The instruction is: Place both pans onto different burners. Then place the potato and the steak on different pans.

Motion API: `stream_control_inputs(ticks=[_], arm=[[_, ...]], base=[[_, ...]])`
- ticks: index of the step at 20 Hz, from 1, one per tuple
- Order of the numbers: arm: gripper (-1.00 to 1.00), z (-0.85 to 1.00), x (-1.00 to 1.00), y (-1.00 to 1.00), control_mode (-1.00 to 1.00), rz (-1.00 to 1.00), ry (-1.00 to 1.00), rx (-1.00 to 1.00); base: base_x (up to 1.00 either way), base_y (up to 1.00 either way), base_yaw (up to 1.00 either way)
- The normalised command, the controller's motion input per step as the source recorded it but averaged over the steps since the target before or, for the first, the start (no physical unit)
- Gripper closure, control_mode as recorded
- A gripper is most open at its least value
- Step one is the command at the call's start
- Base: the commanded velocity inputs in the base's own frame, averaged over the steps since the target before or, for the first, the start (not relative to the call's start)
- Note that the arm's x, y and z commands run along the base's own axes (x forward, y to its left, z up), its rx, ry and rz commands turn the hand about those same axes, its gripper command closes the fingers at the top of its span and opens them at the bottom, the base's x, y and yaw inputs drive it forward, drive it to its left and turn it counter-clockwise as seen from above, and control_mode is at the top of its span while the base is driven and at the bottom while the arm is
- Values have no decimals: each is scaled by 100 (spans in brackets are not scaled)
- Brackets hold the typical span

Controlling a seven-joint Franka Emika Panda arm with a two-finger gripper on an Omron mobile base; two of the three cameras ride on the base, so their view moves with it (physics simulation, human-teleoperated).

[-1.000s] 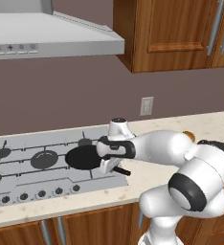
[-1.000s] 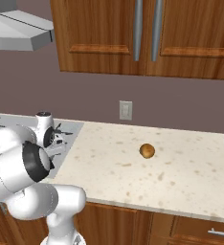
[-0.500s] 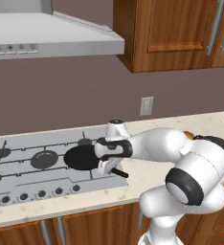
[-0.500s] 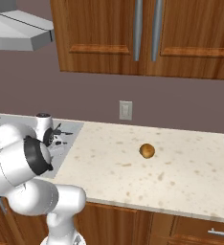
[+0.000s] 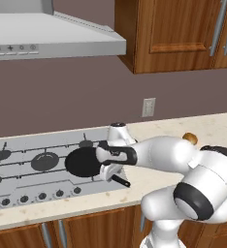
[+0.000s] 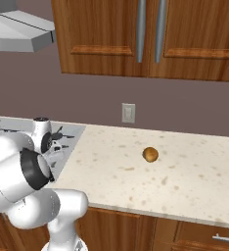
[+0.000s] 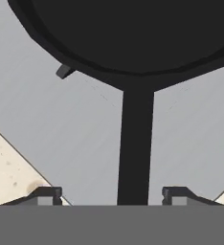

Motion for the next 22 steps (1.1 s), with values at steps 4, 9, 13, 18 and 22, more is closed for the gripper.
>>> stream_control_inputs(ticks=[4,9,13,18,22], arm=[[-100,36,-32,-7,-100,0,-2,1],[-100,76,-42,-32,-100,1,-10,3],[-100,61,-22,-46,-100,0,-11,-1],[-100,44,-2,-56,-100,-1,-20,-8],[-100,48,0,-84,-100,-8,-9,-4]], base=[[0,0,0],[0,0,0],[0,0,0],[0,0,0],[0,0,0]])
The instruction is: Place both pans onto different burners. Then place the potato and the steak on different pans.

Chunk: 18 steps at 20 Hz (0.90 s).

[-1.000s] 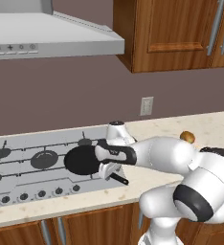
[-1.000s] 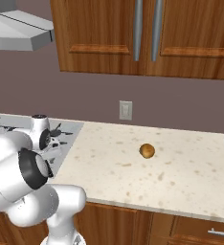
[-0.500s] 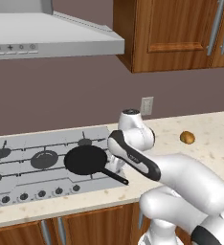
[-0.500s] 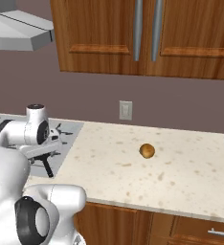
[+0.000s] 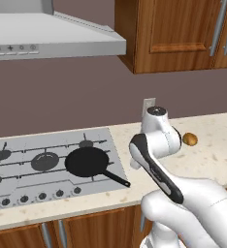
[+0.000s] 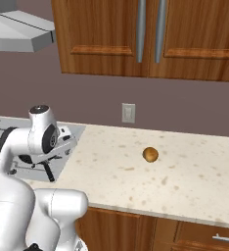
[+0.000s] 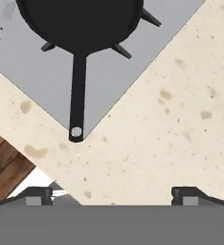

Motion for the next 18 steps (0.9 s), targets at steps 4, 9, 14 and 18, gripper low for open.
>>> stream_control_inputs(ticks=[4,9,14,18], arm=[[-100,59,2,-100,-100,-14,0,0],[-100,64,16,-98,-100,-20,0,0],[-100,18,23,-61,-100,-24,-1,4],[-100,-1,18,-46,-100,-16,0,9]], base=[[0,0,0],[0,0,0],[0,0,0],[0,0,0]])
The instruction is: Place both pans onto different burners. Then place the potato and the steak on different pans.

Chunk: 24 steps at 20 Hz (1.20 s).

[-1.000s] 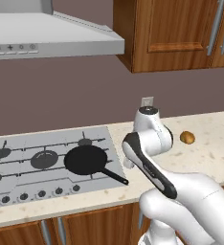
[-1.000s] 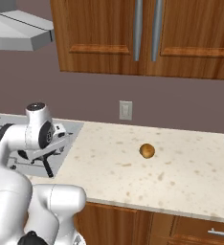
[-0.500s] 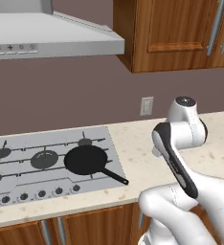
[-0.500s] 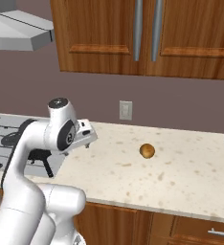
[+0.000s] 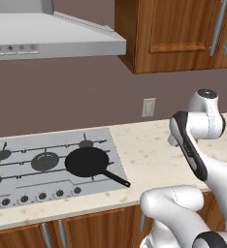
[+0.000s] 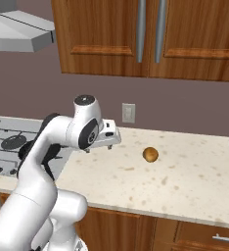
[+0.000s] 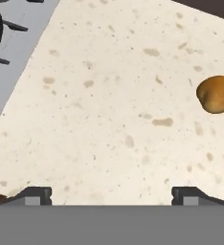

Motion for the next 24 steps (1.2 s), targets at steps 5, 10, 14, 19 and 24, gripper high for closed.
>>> stream_control_inputs(ticks=[5,10,14,19,24], arm=[[-100,-6,24,-40,-100,-9,-3,0],[-100,0,17,-55,-100,-18,-9,0],[-100,-2,28,-40,-100,-12,-10,0],[-100,-2,46,-30,-100,-5,-8,1],[-100,-7,24,-31,-100,0,-2,3]], base=[[0,0,0],[0,0,0],[0,0,0],[0,0,0],[0,0,0]])
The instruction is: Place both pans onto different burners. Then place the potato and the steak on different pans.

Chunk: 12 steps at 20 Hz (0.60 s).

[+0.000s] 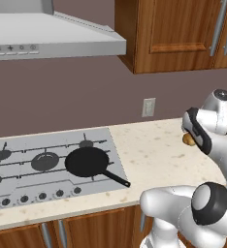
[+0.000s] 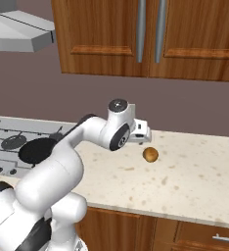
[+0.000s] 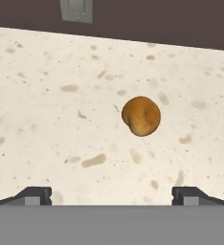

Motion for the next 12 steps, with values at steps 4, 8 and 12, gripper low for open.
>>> stream_control_inputs(ticks=[4,8,12], arm=[[-100,-8,31,-24,-100,0,0,4],[-100,-3,38,-14,-100,-1,0,4],[-100,-13,28,-12,-100,-2,0,1]], base=[[0,0,0],[0,0,0],[0,0,0]])
